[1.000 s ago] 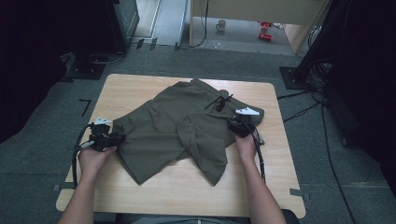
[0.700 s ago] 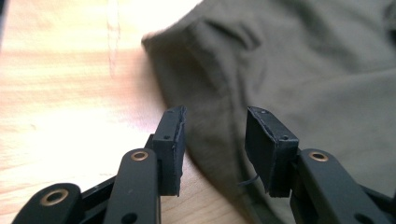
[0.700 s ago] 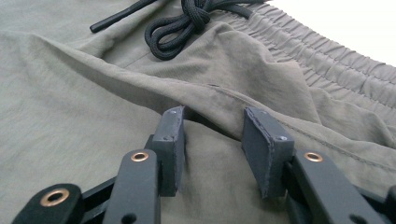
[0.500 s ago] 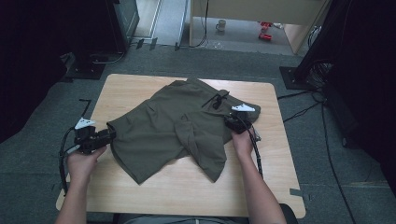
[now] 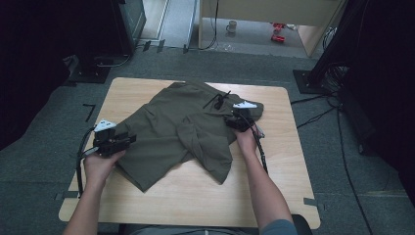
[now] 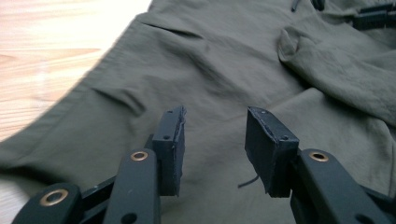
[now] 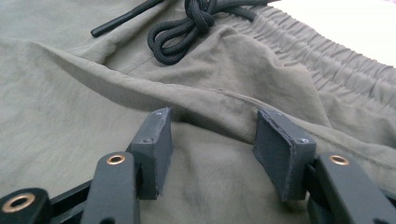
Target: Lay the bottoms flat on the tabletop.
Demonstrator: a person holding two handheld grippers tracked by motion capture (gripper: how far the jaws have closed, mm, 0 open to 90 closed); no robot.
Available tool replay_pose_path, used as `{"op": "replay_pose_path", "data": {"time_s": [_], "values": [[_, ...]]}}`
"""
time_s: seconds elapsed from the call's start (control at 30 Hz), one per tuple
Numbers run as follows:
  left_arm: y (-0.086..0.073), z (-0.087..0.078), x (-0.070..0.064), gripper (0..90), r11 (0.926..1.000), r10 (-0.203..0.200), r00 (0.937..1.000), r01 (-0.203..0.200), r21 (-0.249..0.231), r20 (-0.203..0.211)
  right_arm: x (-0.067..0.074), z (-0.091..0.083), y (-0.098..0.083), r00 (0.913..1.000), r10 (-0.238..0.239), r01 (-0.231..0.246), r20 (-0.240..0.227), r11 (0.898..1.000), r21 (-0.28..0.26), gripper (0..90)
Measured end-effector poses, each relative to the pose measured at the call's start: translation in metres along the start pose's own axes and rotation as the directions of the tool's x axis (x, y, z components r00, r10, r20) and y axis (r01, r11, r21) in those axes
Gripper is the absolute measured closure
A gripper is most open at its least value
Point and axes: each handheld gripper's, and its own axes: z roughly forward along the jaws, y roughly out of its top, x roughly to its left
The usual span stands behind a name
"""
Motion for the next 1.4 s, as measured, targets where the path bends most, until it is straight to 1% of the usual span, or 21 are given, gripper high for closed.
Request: {"op": "replay_pose_path", "data": {"time_s": [0.03,0.07,0.13,0.2,0.3,0.37,0.43,0.53,0.6,0.67,0.7,0.73,0.83,0.9,0.93,1.0,1.07,1.13,1.23,1.33,1.4], "values": [[0.000,0.003,-0.002,57.2,0.9999,0.005,1.0000,-0.005,0.010,0.004,0.001,-0.001,0.001,0.9999,-0.009,0.009,0.010,1.000,0.000,50.1],[0.000,0.006,-0.005,57.1,0.9997,0.016,0.9998,-0.016,0.016,0.009,0.002,-0.003,0.003,0.9999,0.003,-0.003,0.011,1.000,-0.002,52.6],[0.002,0.011,-0.011,56.5,0.9985,0.047,0.9988,-0.048,0.026,0.014,0.005,-0.011,0.008,0.9993,0.033,-0.033,-0.016,0.999,-0.029,53.8],[0.003,0.017,-0.015,55.2,0.9979,0.059,0.9980,-0.060,0.026,0.020,0.011,-0.019,0.014,0.9985,0.030,-0.032,-0.045,0.999,-0.038,54.0],[0.004,0.028,-0.016,54.0,0.9974,0.059,0.9977,-0.060,0.040,0.032,0.027,-0.026,0.019,0.9972,-0.002,0.001,-0.075,1.000,-0.015,53.3],[0.004,0.035,-0.015,53.1,0.9969,0.054,0.9969,-0.057,0.054,0.057,0.040,-0.028,0.021,0.9947,-0.024,0.024,-0.100,1.000,0.001,52.5],[0.007,0.040,-0.016,52.7,0.9967,0.055,0.9955,-0.060,0.055,0.076,0.050,-0.029,0.022,0.9923,-0.041,0.043,-0.117,0.999,0.008,52.5],[0.011,0.049,-0.019,52.6,0.9951,0.073,0.9942,-0.078,0.061,0.078,0.067,-0.029,0.023,0.9884,-0.066,0.068,-0.137,0.998,0.004,52.6],[0.013,0.057,-0.022,52.6,0.9924,0.094,0.9927,-0.099,0.072,0.076,0.077,-0.028,0.023,0.9848,-0.078,0.080,-0.155,0.997,0.004,53.3],[0.015,0.067,-0.024,52.5,0.9867,0.122,0.9903,-0.128,0.100,0.068,0.086,-0.028,0.024,0.9799,-0.092,0.093,-0.177,0.996,-0.002,54.1],[0.016,0.070,-0.024,52.6,0.9840,0.132,0.9889,-0.139,0.112,0.069,0.092,-0.028,0.025,0.9764,-0.093,0.094,-0.195,0.996,-0.004,54.1],[0.017,0.073,-0.024,52.5,0.9815,0.140,0.9877,-0.148,0.122,0.070,0.095,-0.029,0.025,0.9746,-0.096,0.098,-0.202,0.995,-0.003,54.0],[0.022,0.083,-0.024,52.7,0.9789,0.158,0.9850,-0.166,0.120,0.069,0.107,-0.027,0.028,0.9697,-0.093,0.096,-0.226,0.995,0.003,52.5],[0.027,0.090,-0.024,52.6,0.9793,0.147,0.9859,-0.157,0.128,0.080,0.113,-0.027,0.030,0.9657,-0.082,0.086,-0.247,0.996,0.008,50.6],[0.028,0.093,-0.024,52.6,0.9803,0.144,0.9858,-0.154,0.123,0.086,0.115,-0.026,0.030,0.9646,-0.078,0.083,-0.252,0.996,0.009,49.5],[0.031,0.100,-0.024,52.6,0.9816,0.137,0.9861,-0.148,0.121,0.094,0.122,-0.025,0.031,0.9624,-0.083,0.088,-0.259,0.996,0.009,47.3],[0.033,0.106,-0.025,52.5,0.9805,0.140,0.9851,-0.152,0.125,0.099,0.128,-0.023,0.030,0.9593,-0.095,0.103,-0.266,0.995,0.015,45.5],[0.033,0.110,-0.025,52.1,0.9804,0.149,0.9831,-0.161,0.113,0.106,0.134,-0.019,0.029,0.9580,-0.110,0.120,-0.265,0.993,0.021,44.9],[0.032,0.113,-0.023,53.0,0.9817,0.140,0.9827,-0.154,0.112,0.121,0.140,-0.014,0.026,0.9573,-0.109,0.124,-0.268,0.991,0.039,44.5],[0.031,0.113,-0.020,54.1,0.9839,0.132,0.9823,-0.146,0.103,0.133,0.144,-0.008,0.022,0.9548,-0.138,0.160,-0.264,0.985,0.065,43.5],[0.031,0.114,-0.020,54.7,0.9847,0.131,0.9828,-0.144,0.097,0.130,0.145,-0.005,0.019,0.9525,-0.153,0.180,-0.263,0.980,0.082,44.2]]}}
